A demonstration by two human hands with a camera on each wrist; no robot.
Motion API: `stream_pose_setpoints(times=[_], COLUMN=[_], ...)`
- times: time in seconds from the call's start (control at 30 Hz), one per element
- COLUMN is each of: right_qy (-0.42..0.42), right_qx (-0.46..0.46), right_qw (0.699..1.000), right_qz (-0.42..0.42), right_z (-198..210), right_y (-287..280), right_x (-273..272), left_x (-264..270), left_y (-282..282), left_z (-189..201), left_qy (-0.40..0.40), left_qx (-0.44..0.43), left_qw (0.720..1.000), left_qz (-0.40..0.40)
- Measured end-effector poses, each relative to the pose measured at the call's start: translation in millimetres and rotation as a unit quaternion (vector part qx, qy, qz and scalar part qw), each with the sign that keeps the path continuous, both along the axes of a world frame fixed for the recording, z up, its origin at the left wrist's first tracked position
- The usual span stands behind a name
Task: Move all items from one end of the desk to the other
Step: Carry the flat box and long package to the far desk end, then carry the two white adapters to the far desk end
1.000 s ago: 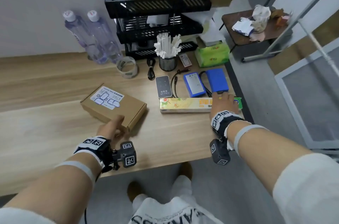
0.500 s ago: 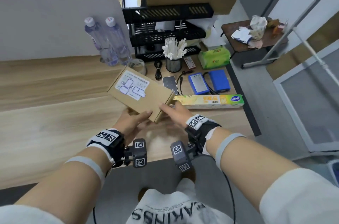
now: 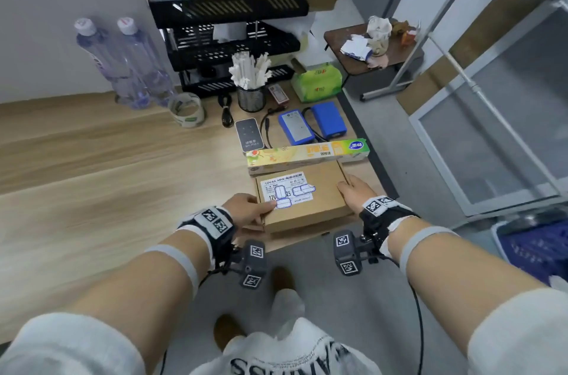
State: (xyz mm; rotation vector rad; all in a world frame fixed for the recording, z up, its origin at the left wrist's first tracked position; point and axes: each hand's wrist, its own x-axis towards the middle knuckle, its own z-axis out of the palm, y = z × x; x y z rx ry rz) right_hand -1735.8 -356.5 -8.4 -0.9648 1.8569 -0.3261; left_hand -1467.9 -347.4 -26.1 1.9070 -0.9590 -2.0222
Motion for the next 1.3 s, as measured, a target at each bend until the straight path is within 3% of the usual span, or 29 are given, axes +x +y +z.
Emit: stream_pose_setpoints(times=[0.17, 0.27, 0.33, 0.43, 0.63, 0.73, 0.9, 1.13, 1.3], right_qy=[0.132, 0.259, 0.213, 0.112, -0.02, -0.035, -0.036, -0.07, -0.079], right_qx=[0.045, -0.052, -0.102, -0.107, -0.093, -0.092, -0.116, -0.149, -0.143], right_qw=[0.99, 0.965, 0.971, 0.984, 0.975, 0.962, 0.936, 0.88, 0.833], right_qz=[-0.003, 0.005, 0.027, 0.092, 0.201, 0.254, 0.331, 0.446, 0.529], right_z=[-10, 1, 9, 14, 29, 33, 49, 78, 96], right_y=[-23, -37, -50, -70, -78, -72, -42, 51, 129], right_x=[-17, -10, 8, 56, 196, 273, 415, 648, 769], left_x=[-33, -36, -29, 4, 121, 192, 325, 510, 610], left_y=[-19, -29, -33, -33, 6, 38, 109, 243, 330], left_z=[-17, 8, 24, 43, 80, 100, 123, 147, 163], left_qy=[0.004, 0.013, 0.011, -0.014, -0.065, -0.101, -0.093, -0.122, -0.151], left_qx=[-0.007, -0.012, -0.017, -0.049, -0.081, -0.093, -0.126, -0.17, -0.167], left_qw=[1.0, 0.999, 0.997, 0.99, 0.958, 0.936, 0.888, 0.819, 0.766], left_qz=[0.002, 0.034, 0.072, 0.133, 0.268, 0.323, 0.433, 0.535, 0.602])
